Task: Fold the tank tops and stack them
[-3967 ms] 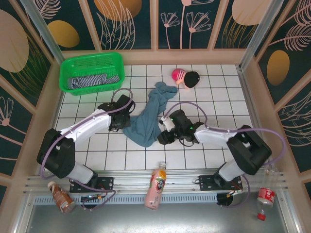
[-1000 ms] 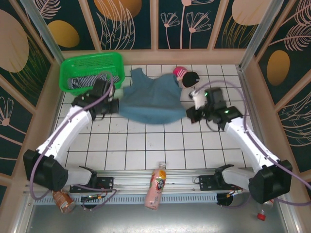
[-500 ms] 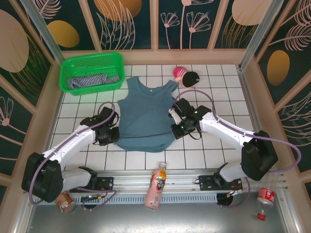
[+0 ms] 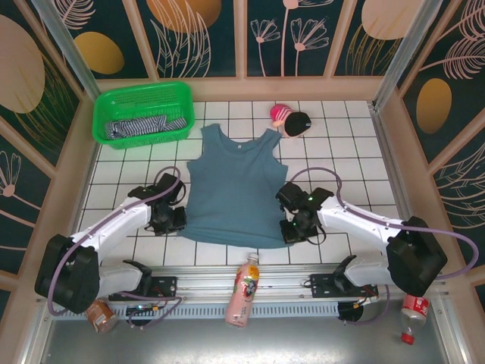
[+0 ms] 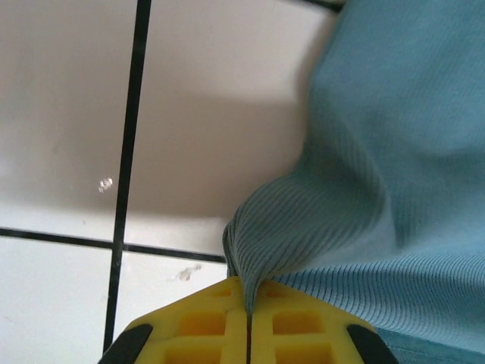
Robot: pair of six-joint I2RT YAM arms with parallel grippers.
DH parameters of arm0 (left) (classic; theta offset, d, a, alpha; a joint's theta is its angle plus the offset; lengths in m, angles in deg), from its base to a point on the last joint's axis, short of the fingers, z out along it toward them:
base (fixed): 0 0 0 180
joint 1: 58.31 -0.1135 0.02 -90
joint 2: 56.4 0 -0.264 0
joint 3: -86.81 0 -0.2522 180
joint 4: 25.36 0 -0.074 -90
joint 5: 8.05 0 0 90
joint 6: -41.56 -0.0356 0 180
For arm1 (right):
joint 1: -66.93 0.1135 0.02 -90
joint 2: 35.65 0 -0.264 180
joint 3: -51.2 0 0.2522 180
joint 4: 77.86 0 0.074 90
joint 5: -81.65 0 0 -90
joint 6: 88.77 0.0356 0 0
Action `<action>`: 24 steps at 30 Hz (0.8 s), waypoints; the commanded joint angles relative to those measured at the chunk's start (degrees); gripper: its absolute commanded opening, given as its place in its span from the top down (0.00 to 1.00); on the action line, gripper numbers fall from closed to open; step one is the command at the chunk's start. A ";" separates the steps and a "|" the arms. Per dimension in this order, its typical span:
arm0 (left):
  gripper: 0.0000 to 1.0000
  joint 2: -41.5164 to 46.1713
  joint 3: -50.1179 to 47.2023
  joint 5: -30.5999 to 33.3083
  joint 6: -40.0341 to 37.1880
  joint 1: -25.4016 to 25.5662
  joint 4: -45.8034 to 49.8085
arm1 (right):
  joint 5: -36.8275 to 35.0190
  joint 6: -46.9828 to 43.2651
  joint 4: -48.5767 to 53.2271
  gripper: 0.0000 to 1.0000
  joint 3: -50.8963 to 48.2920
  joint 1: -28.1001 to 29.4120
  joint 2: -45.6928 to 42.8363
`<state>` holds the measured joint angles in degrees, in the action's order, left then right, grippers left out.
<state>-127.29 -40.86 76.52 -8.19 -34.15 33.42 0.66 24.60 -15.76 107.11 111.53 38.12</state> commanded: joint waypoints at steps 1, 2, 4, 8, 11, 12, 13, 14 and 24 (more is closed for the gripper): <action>0.89 0.41 -0.89 -1.93 1.90 0.46 0.81 | 0.22 2.55 -1.35 1.00 -1.06 0.48 -0.32; 0.87 0.40 -1.03 -2.24 1.97 0.77 1.33 | 1.48 2.64 -1.57 0.95 -1.20 0.57 -0.24; 0.84 0.96 -1.03 -2.78 2.41 1.13 2.52 | 2.54 2.80 -0.70 0.84 -0.92 1.11 -0.16; 0.61 4.17 0.83 -2.85 2.69 1.15 8.56 | 2.37 4.02 4.81 0.71 1.05 0.77 -4.68; 0.50 6.13 3.23 -1.94 2.69 1.15 14.12 | 1.11 4.38 10.36 0.64 4.88 -1.76 -8.73; 0.48 6.50 4.44 -1.65 2.52 1.15 15.20 | 0.36 3.69 11.33 0.64 6.32 -3.20 -9.61; 0.46 6.51 6.10 -1.18 2.28 1.15 15.74 | -1.07 2.42 11.04 0.63 8.00 -5.00 -10.47; 0.43 6.03 7.77 -0.97 1.79 1.15 14.96 | -2.11 1.47 9.38 0.63 9.21 -7.82 -10.89; 0.39 -11.87 14.63 -9.56 0.62 2.83 -13.25 | 7.45 -3.41 -33.45 0.62 6.44 -16.80 3.37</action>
<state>-135.99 -27.27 69.03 -6.33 -31.89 28.39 5.49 23.60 -35.39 114.26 95.09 37.88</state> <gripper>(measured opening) 0.610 0.381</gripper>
